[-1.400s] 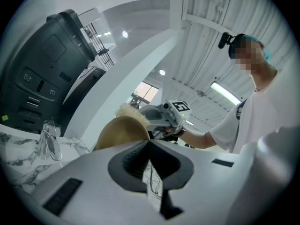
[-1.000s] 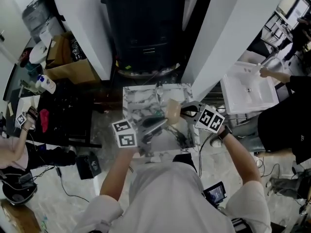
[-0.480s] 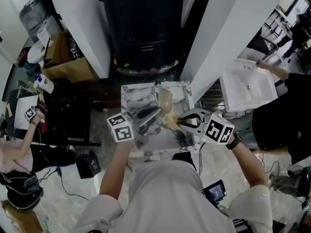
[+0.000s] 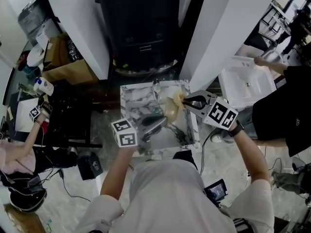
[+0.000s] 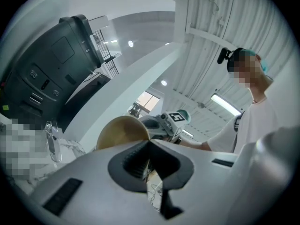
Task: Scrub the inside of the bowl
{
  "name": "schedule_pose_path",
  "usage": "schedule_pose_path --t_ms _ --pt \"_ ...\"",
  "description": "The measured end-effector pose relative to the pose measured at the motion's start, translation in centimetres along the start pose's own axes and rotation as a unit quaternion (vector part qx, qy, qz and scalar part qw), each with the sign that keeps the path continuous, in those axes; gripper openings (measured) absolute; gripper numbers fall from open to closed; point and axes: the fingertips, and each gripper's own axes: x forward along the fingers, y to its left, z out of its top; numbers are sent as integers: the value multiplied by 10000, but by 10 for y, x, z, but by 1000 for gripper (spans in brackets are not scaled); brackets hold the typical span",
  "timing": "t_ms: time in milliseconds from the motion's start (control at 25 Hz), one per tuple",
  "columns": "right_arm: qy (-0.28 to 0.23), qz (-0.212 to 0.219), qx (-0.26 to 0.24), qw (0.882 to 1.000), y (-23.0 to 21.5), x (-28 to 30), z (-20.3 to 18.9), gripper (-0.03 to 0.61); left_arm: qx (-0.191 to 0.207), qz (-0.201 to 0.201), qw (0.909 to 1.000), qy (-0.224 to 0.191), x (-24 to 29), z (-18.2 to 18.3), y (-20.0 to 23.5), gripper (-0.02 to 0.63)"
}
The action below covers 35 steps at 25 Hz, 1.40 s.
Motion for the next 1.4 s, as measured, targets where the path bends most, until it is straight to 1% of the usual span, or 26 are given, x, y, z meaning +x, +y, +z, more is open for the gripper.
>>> schedule_pose_path --t_ms 80,160,280,440,560,680,800,880,960,1080,1160,1280,1400 --pt "128 -66 195 9997 -5 5 -18 49 -19 -38 10000 -51 -1 2 -7 17" --pt "255 -55 367 9990 -4 11 -35 49 -80 -108 9997 -216 0 10 -12 17" --pt "337 187 533 9978 15 20 -49 49 -152 -189 9986 -468 2 24 -15 17" --pt "334 708 296 9965 54 31 -43 49 -149 -84 9980 -615 5 35 -5 17" --pt "264 822 116 9962 69 20 -25 48 -175 18 9977 -656 6 37 1 17" --pt "135 724 0 9973 70 -1 -10 48 -152 126 9976 -659 4 39 7 17" --pt "-7 618 -170 9979 66 -21 3 48 -89 243 9983 -527 3 37 13 17" --pt "19 395 -461 9982 59 -28 9 46 -95 201 9990 -396 2 30 11 17" --pt "10 167 -588 9981 47 -29 14 46 -153 150 9993 -318 0 21 9 17" --pt "-171 -128 -407 9989 28 -28 20 46 -242 101 9994 -229 -3 9 6 17" --pt "-183 -270 -310 9990 17 -25 18 46 -281 -33 9994 -196 -1 6 0 17" --pt "10 -391 -63 9992 0 -12 -2 46 -380 -267 9985 -292 1 7 -11 17" --pt "345 -352 259 9984 -4 4 -33 46 -598 -427 9956 -589 -1 14 -18 17"
